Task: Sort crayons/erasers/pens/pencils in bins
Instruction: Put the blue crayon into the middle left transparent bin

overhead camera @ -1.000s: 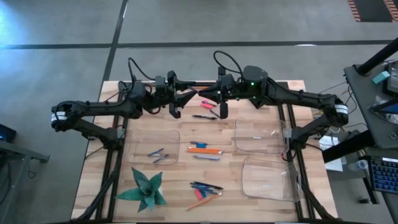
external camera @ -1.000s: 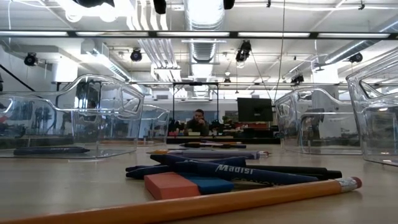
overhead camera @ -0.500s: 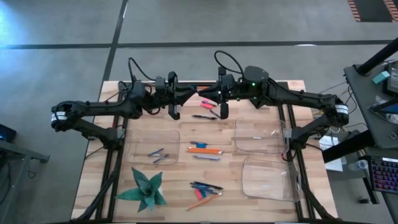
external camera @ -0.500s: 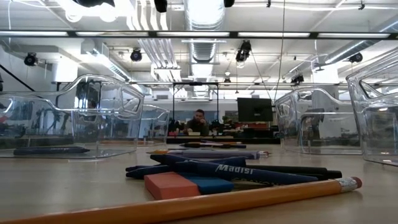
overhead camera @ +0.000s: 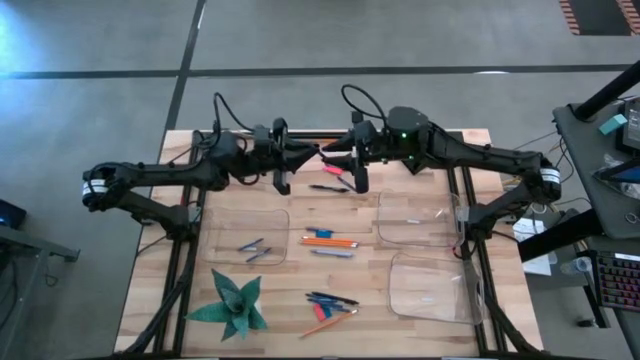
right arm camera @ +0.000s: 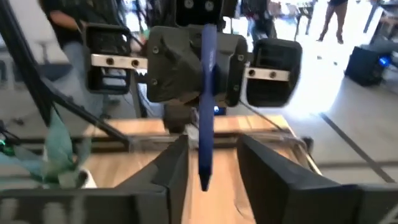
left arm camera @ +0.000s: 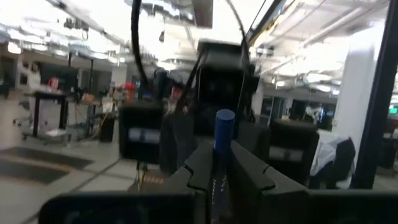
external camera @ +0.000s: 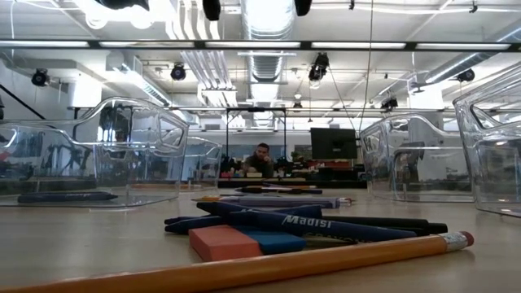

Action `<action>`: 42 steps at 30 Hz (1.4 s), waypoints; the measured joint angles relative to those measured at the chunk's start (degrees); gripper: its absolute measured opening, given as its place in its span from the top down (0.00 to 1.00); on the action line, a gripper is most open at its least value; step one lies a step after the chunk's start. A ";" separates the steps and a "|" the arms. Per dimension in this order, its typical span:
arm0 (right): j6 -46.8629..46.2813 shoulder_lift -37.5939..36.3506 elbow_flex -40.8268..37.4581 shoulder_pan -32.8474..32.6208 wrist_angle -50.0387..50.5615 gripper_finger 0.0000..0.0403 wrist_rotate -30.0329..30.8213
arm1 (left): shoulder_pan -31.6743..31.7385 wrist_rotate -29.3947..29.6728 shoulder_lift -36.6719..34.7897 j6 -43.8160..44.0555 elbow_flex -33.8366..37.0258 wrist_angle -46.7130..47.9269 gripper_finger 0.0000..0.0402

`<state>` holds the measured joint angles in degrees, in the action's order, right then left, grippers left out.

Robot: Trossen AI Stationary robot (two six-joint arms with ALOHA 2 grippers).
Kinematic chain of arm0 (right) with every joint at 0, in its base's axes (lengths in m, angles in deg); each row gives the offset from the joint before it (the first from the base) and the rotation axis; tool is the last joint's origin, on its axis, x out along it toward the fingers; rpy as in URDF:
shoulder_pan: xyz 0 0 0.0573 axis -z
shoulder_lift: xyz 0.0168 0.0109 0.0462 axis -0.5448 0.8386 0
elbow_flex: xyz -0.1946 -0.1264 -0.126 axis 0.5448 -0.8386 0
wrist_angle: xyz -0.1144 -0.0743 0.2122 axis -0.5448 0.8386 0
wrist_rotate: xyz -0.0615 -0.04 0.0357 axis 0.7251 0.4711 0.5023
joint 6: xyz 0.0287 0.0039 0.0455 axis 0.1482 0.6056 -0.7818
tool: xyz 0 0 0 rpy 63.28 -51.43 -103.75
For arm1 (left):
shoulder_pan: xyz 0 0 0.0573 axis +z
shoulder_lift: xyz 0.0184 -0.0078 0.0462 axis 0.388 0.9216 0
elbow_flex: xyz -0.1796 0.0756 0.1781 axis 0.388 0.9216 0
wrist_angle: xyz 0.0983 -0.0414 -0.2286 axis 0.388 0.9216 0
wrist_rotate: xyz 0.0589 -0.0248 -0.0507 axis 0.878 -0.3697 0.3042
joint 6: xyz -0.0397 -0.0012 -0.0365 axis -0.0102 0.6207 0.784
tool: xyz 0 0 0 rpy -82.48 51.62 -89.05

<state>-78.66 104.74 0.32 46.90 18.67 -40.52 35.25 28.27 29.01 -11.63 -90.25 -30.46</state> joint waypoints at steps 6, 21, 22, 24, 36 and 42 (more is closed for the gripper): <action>0.91 -0.60 7.23 0.01 22.22 0.58 8.12 | 1.15 0.00 -0.02 0.06 0.07 11.17 0.96; -6.97 -0.58 4.90 0.00 39.65 0.60 10.17 | 1.08 -4.12 -3.91 10.60 0.13 57.28 0.96; -7.44 -0.54 4.36 0.00 39.56 0.60 10.92 | 0.65 -5.36 -4.28 11.24 0.13 61.07 0.96; -8.12 -0.39 2.78 0.00 39.29 0.60 13.13 | -0.45 -7.32 -4.95 12.06 0.13 69.99 0.96; -12.97 3.52 -5.97 0.00 32.75 0.62 17.52 | -9.31 -7.85 -5.16 22.38 4.64 88.50 0.96; -14.25 7.64 -6.40 0.00 32.21 0.62 21.30 | -10.87 -6.61 -2.10 23.70 8.10 87.45 0.96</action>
<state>-92.92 112.38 -6.09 46.90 50.88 -19.22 24.37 21.66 26.91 12.08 -82.15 57.00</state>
